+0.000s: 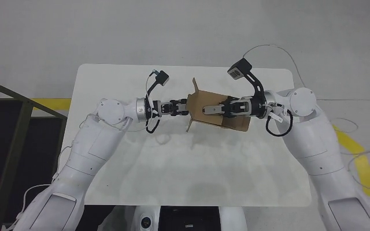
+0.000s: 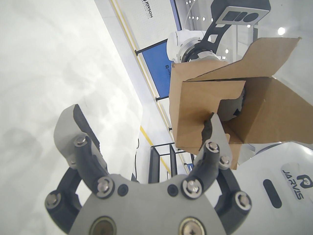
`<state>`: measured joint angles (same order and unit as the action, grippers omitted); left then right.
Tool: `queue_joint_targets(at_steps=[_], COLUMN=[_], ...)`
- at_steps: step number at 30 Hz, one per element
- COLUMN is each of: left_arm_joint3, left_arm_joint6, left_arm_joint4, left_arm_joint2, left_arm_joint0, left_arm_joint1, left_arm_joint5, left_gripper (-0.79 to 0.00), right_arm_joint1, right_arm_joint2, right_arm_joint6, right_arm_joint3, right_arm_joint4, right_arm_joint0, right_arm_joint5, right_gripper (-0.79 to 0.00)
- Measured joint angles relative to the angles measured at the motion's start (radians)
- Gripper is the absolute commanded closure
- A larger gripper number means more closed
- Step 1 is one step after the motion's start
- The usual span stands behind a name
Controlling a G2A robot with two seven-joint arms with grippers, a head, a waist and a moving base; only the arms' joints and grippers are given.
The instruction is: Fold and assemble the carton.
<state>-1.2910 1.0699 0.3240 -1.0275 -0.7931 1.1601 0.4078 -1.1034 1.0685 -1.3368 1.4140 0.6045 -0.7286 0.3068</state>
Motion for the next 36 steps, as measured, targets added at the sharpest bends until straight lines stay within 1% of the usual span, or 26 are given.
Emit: queue_joint_targets(at_steps=[14,20,28,36], left_arm_joint3=[0.012,0.009,0.01,-0.021], left_arm_joint6=[0.002,0.008,0.011,0.016], left_arm_joint4=[0.026,0.036,0.021,0.01], left_arm_joint2=[-0.006,-0.02,-0.053,-0.047], left_arm_joint0=[0.007,0.001,-0.025,-0.043], left_arm_joint1=[0.002,-0.001,-0.012,-0.014], left_arm_joint5=[-0.005,-0.002,0.007,0.005], left_gripper=[-0.785,-0.785,-0.785,-0.785], right_arm_joint1=[-0.005,-0.004,0.009,0.014], right_arm_joint2=[-0.013,0.002,0.078,0.12], right_arm_joint6=[-0.002,0.014,0.093,0.206], right_arm_joint3=[0.009,-0.011,-0.031,-0.015], right_arm_joint4=[0.003,-0.01,-0.002,-0.015], right_arm_joint0=[0.0,0.005,-0.03,-0.064], right_arm_joint5=[0.003,0.005,0.008,-0.022], right_gripper=[0.0,0.0,0.0,0.0])
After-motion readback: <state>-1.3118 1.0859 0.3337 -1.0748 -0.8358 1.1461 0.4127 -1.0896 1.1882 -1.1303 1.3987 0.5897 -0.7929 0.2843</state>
